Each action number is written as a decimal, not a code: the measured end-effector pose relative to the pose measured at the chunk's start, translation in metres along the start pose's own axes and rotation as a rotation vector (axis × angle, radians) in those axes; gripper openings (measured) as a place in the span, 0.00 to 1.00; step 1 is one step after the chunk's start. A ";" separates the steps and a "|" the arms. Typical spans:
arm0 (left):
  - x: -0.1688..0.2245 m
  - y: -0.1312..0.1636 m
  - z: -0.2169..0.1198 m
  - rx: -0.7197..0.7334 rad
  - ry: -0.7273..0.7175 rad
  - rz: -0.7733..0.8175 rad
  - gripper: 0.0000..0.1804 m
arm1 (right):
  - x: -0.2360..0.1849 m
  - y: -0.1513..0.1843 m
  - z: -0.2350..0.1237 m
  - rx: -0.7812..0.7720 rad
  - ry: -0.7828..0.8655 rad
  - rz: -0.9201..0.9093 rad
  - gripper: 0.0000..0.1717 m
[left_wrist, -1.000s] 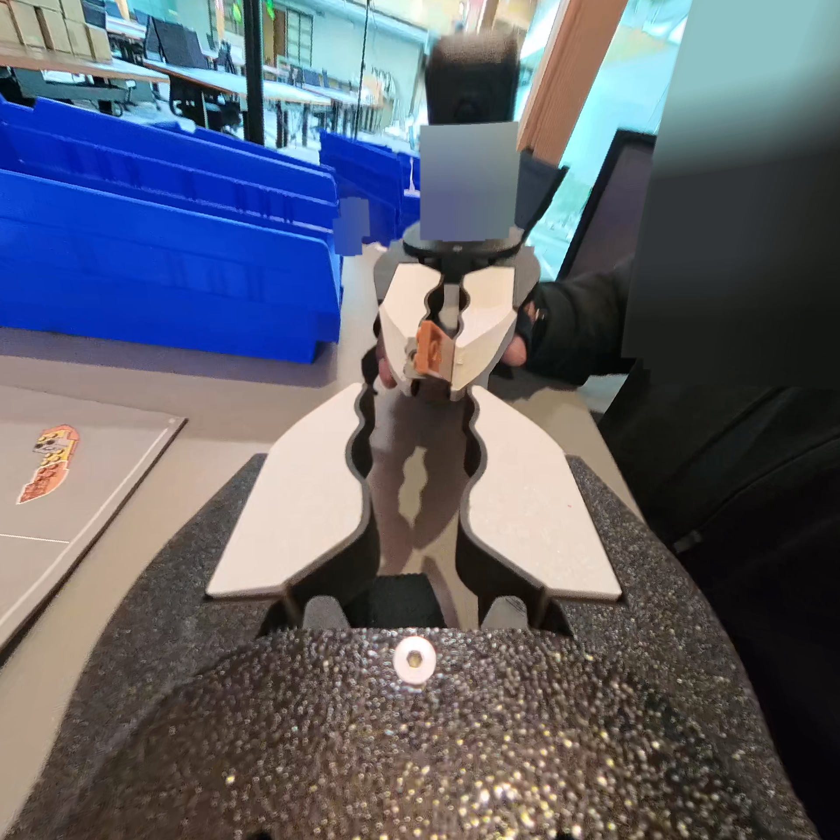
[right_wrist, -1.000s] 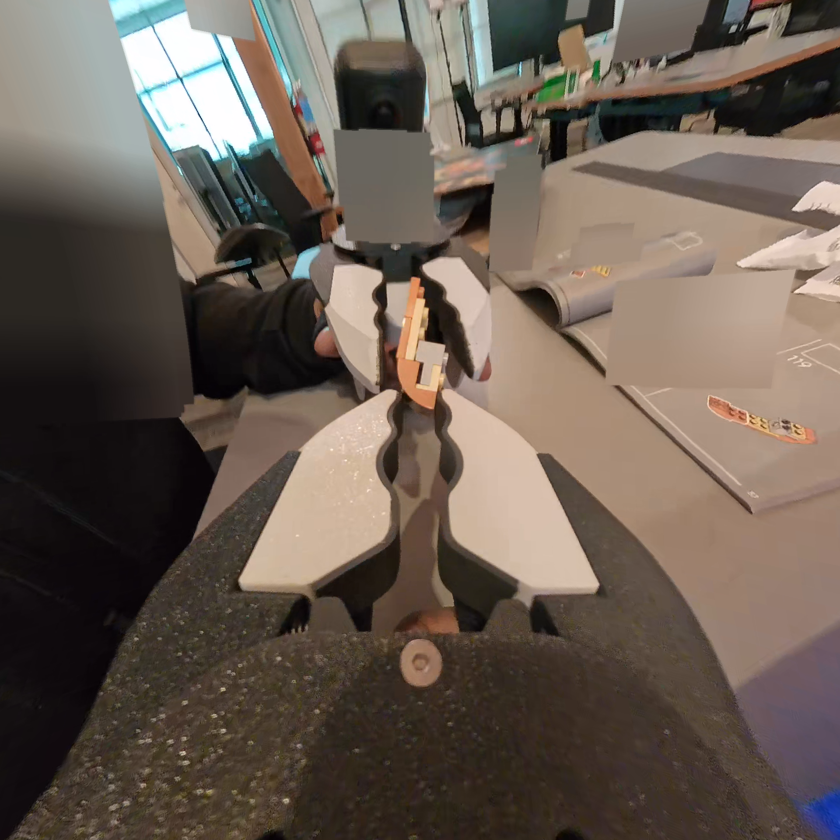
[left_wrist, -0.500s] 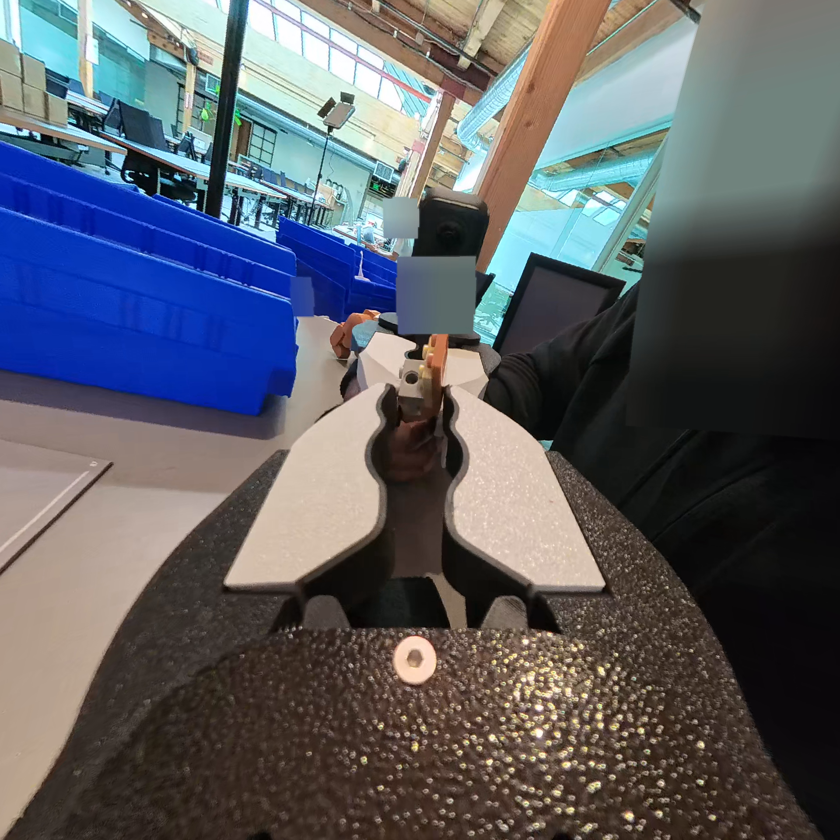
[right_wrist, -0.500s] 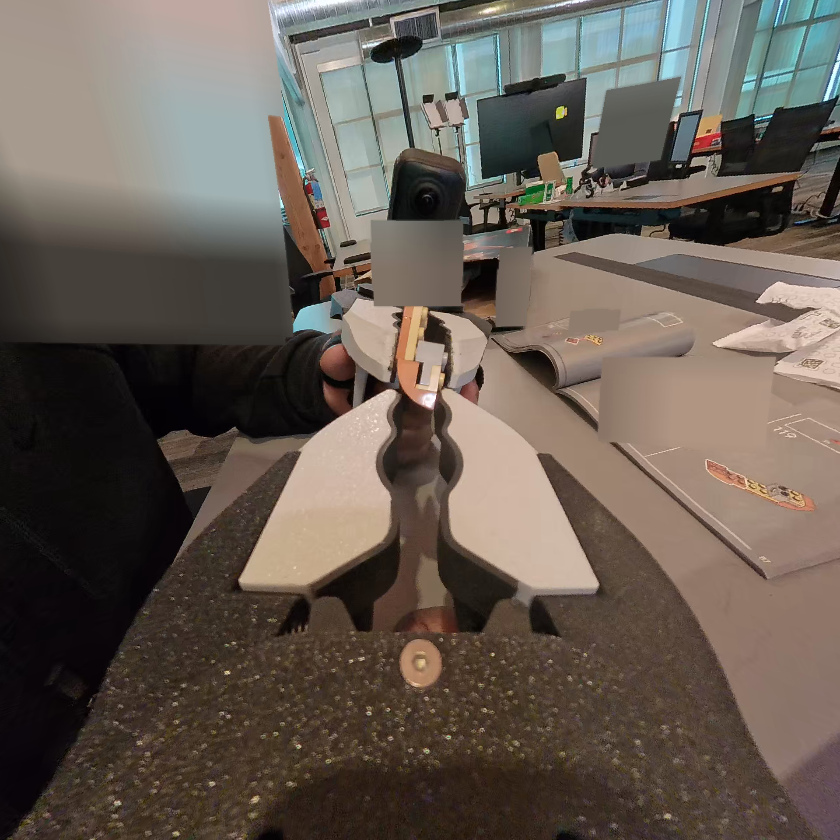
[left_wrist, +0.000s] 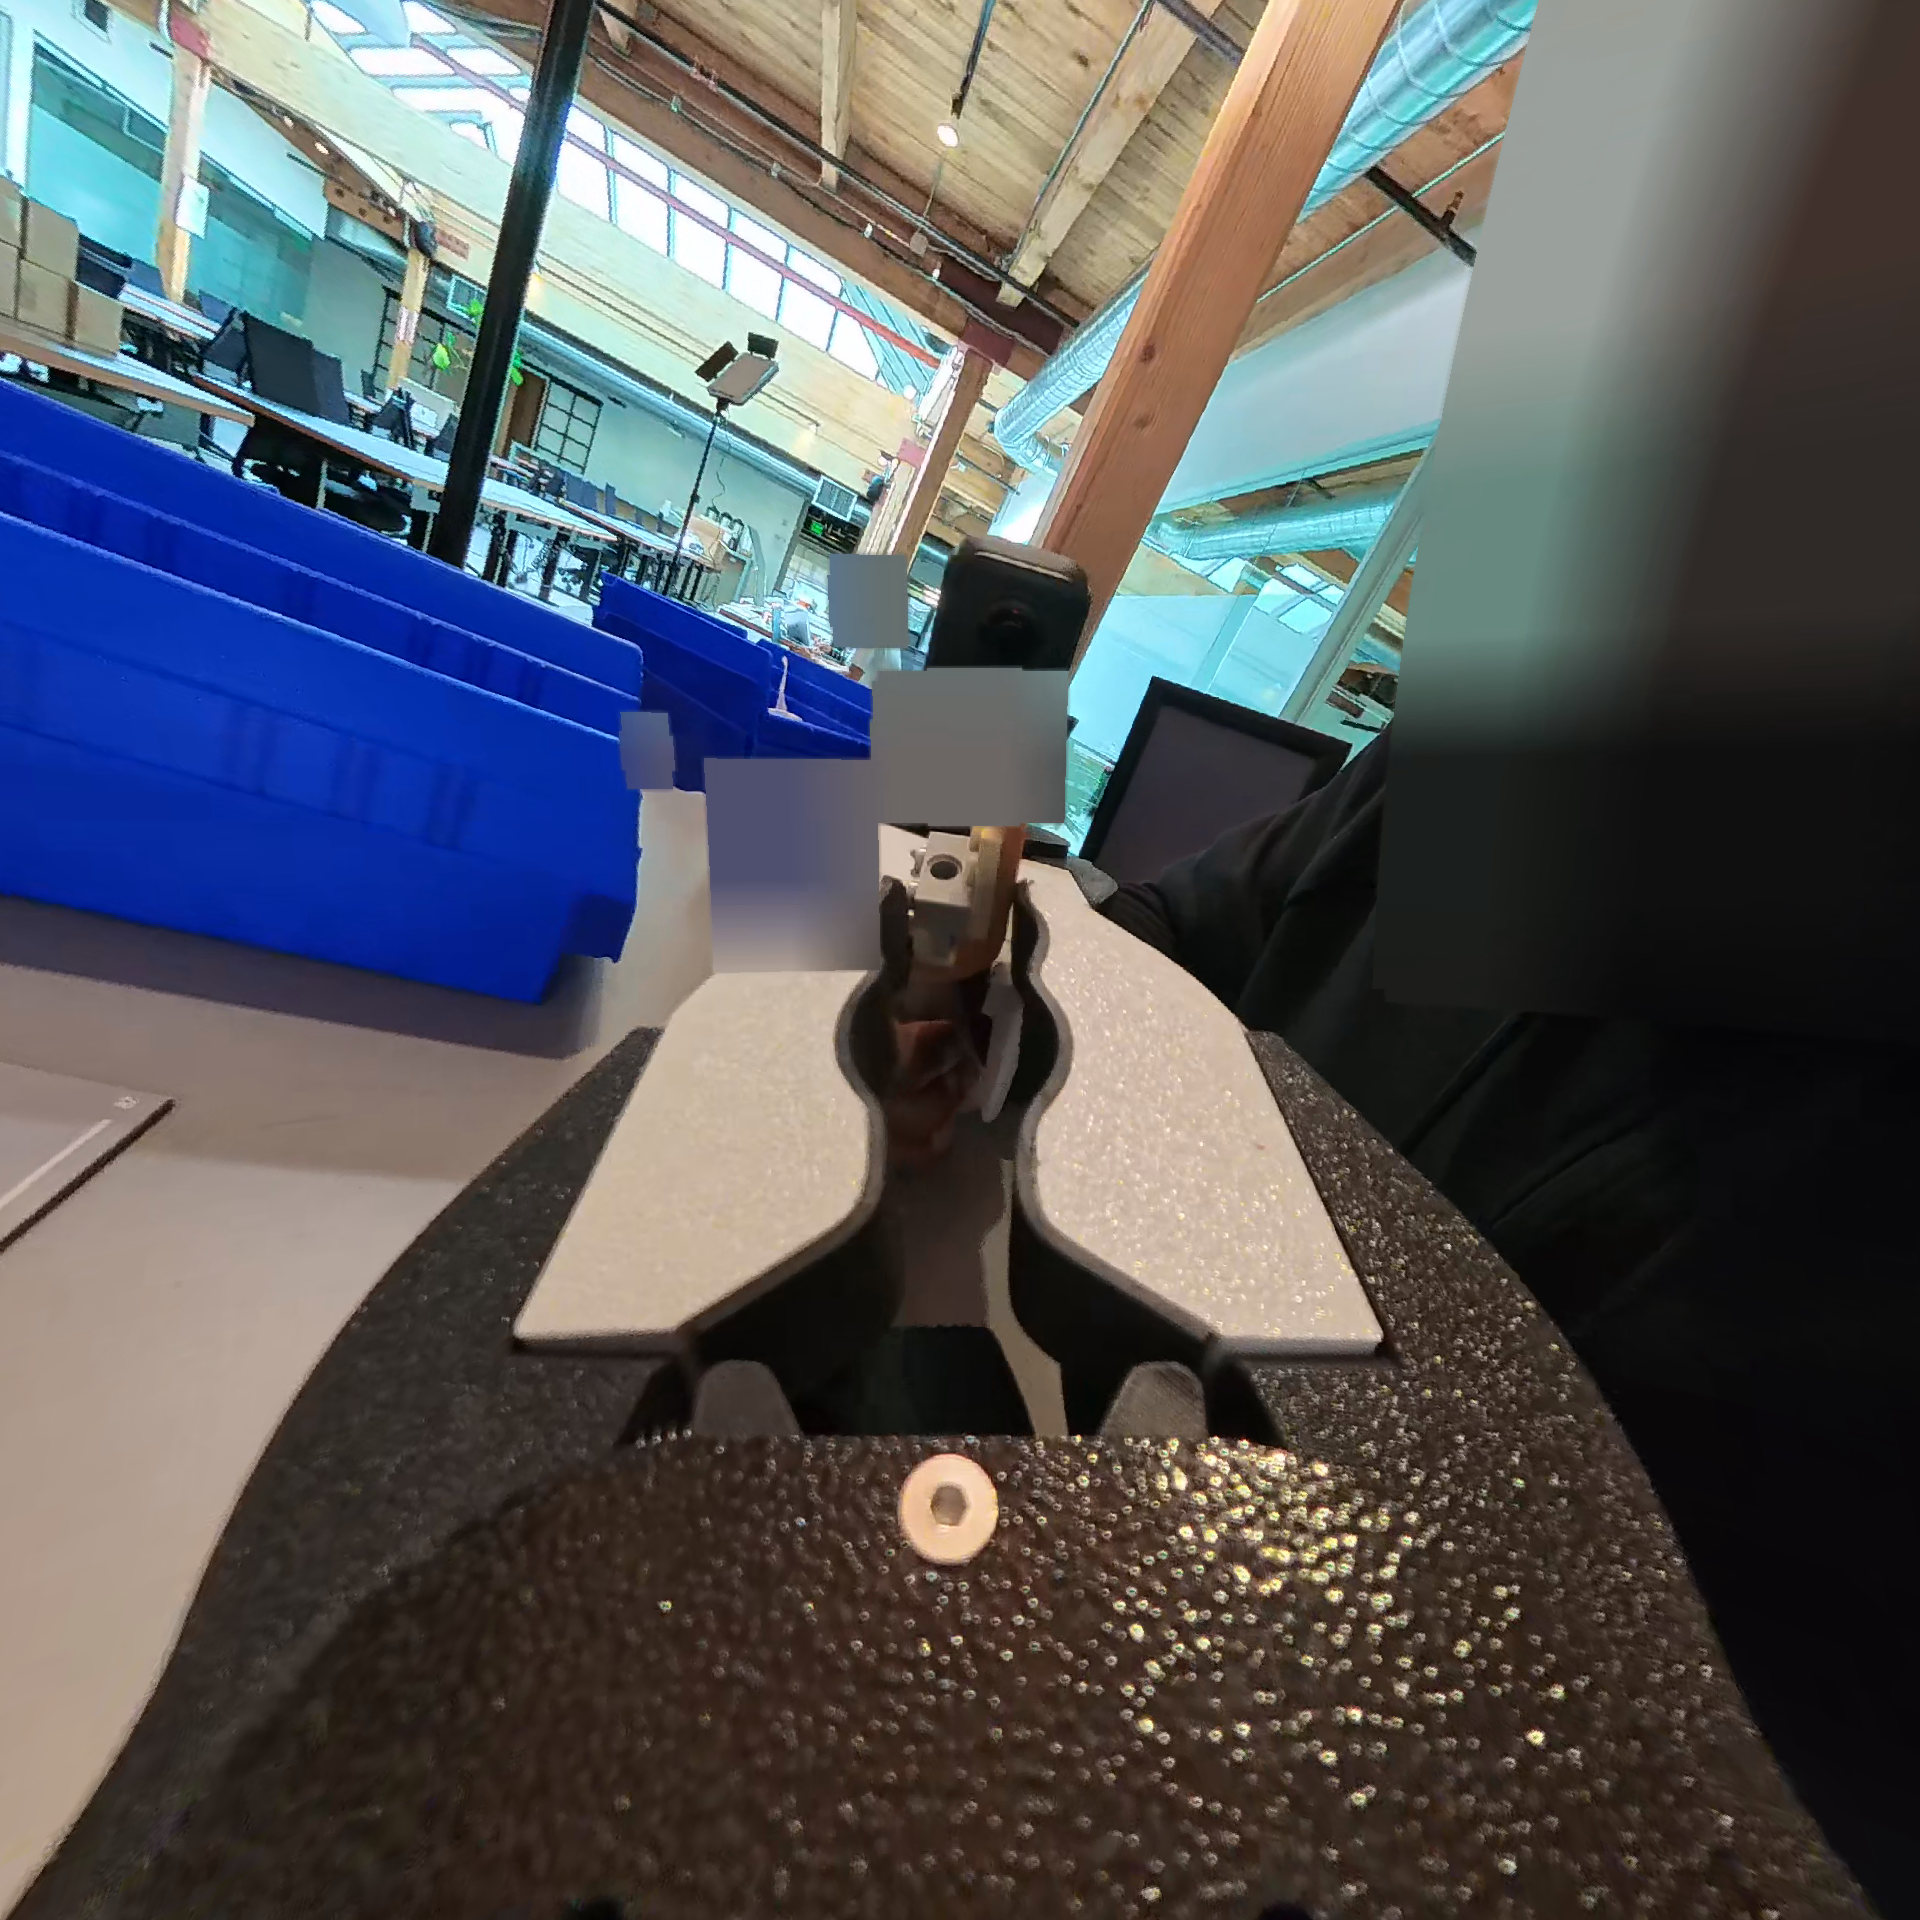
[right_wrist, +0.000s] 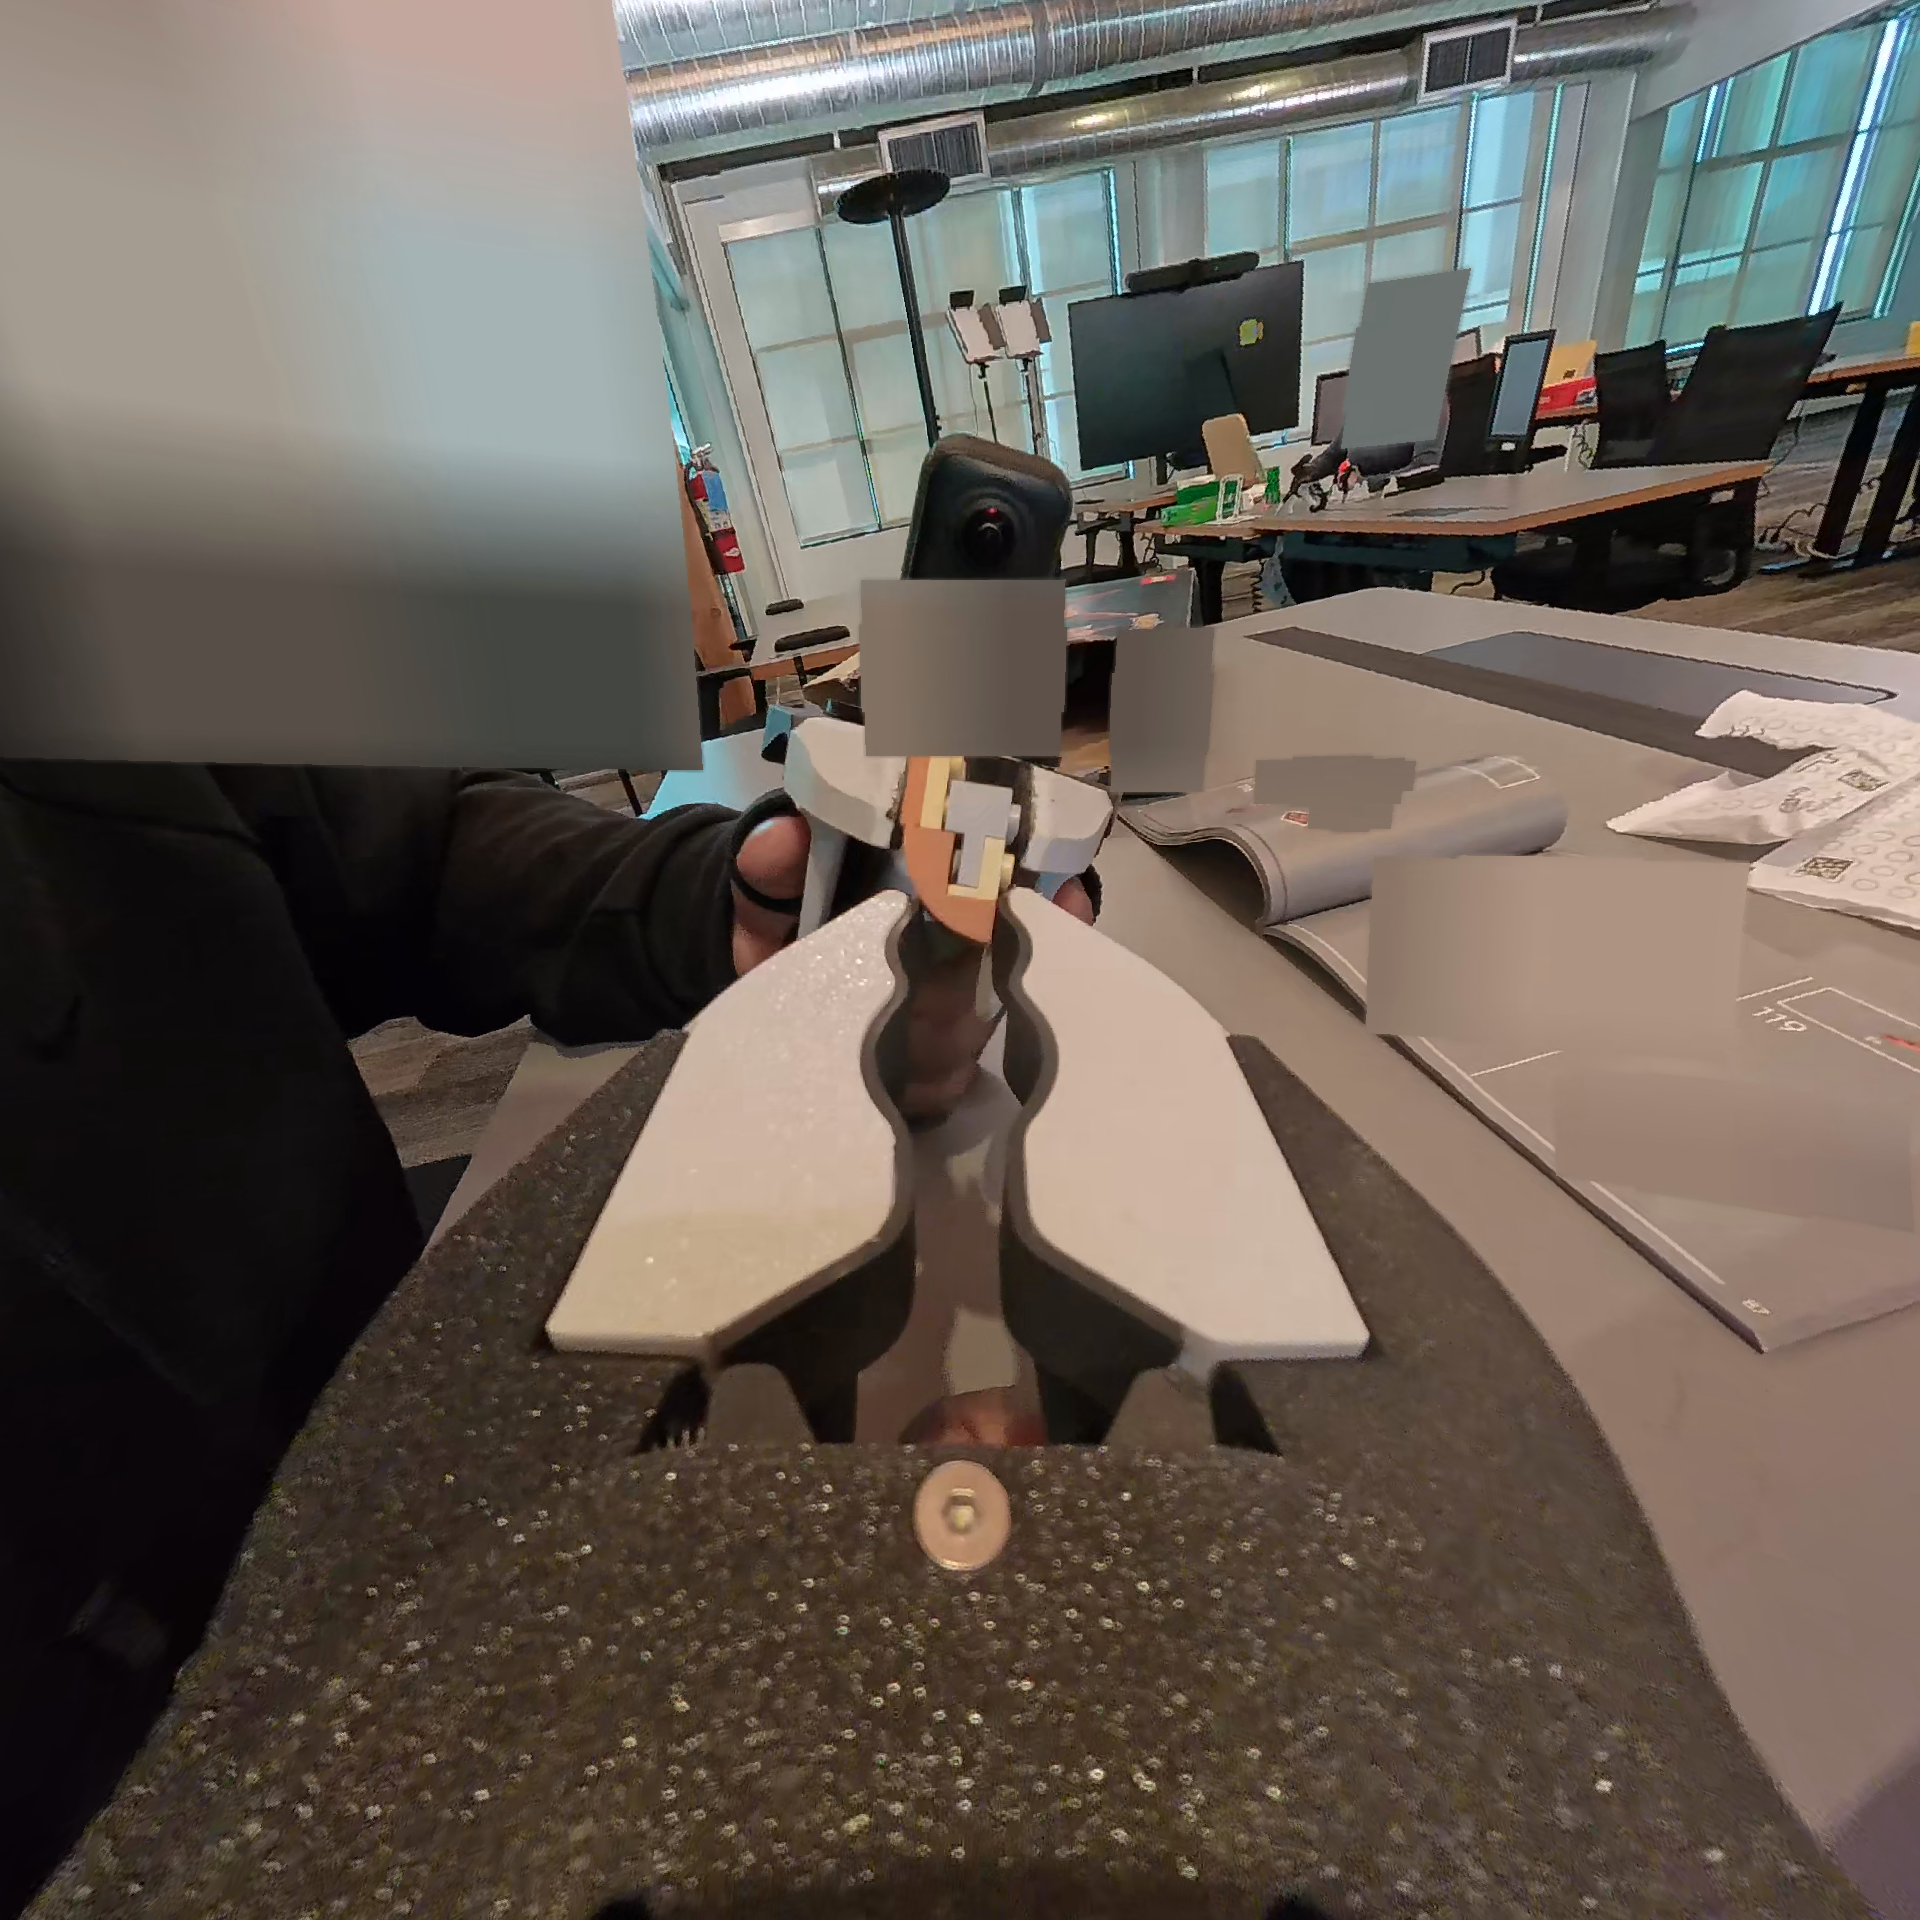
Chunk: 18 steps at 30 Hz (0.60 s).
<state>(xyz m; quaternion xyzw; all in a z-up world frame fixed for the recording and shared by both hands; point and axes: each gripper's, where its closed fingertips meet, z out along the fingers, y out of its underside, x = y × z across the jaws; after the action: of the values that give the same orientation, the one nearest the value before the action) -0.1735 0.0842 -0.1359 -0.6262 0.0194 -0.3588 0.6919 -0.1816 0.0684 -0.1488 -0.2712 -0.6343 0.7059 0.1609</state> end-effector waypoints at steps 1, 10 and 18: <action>0.000 0.000 0.000 0.004 0.000 0.006 0.10 | 0.000 0.000 0.001 -0.001 0.000 0.002 0.07; 0.002 0.001 0.001 -0.017 -0.029 0.108 0.10 | -0.001 0.006 0.001 -0.067 0.018 -0.066 0.07; 0.000 0.001 -0.007 -0.101 -0.096 0.354 0.10 | -0.002 0.005 -0.005 -0.134 0.039 -0.253 0.14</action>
<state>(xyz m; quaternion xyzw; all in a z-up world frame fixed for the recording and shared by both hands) -0.1762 0.0786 -0.1384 -0.6632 0.1141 -0.1998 0.7122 -0.1764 0.0706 -0.1537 -0.2129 -0.7060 0.6306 0.2420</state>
